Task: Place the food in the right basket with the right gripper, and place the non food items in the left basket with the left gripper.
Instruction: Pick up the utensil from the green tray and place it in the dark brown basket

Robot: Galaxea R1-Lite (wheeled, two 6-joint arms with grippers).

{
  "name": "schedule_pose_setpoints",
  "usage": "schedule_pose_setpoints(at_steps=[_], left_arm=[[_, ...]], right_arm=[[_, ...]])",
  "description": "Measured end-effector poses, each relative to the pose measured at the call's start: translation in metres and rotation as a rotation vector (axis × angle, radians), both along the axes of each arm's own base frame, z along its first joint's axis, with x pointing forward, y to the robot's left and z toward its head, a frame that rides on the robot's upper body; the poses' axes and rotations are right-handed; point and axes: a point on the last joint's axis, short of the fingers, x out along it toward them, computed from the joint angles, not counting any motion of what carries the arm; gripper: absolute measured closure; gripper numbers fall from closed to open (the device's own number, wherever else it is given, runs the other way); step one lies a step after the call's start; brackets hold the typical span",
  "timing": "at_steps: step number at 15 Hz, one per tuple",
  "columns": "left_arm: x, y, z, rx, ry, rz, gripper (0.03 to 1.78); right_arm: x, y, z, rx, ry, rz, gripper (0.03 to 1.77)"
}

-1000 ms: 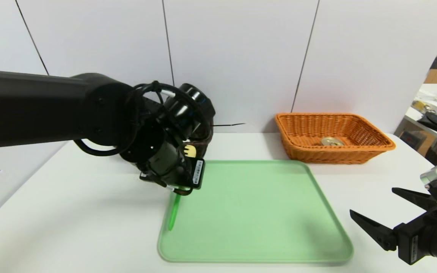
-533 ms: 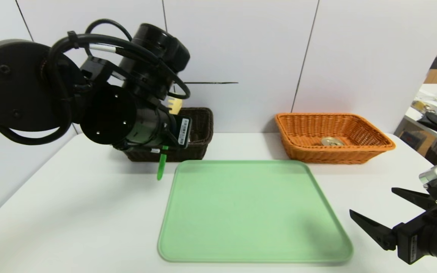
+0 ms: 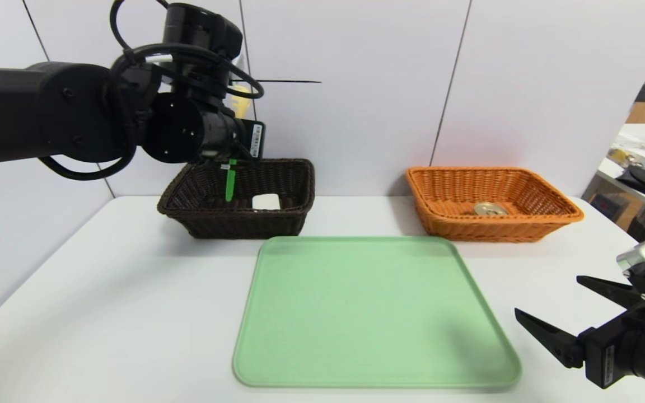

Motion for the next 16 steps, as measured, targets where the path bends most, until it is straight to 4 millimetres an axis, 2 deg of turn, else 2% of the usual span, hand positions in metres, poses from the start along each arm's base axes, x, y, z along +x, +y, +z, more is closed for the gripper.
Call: schedule_pose_setpoints(at_steps=[3, 8, 11, 13, 16], left_arm=[[0.021, 0.003, -0.019, 0.015, 0.037, 0.032, 1.75], [0.059, 0.007, -0.061, 0.036, 0.095, 0.075, 1.75], [0.078, 0.012, -0.078, 0.031, 0.093, 0.095, 1.75], [0.087, 0.013, -0.075, 0.017, 0.076, 0.083, 1.75], [0.09, 0.013, -0.05, 0.007, 0.039, 0.076, 1.75]], right_arm=[[0.001, 0.0, 0.001, 0.001, -0.004, -0.001, 0.1], [0.0, 0.0, 0.001, 0.001, -0.001, -0.002, 0.1], [-0.001, -0.001, 0.0, 0.002, -0.001, -0.004, 0.1], [-0.001, -0.001, -0.001, -0.001, 0.004, -0.004, 0.1], [-0.001, -0.001, 0.0, -0.001, 0.001, -0.003, 0.1]])
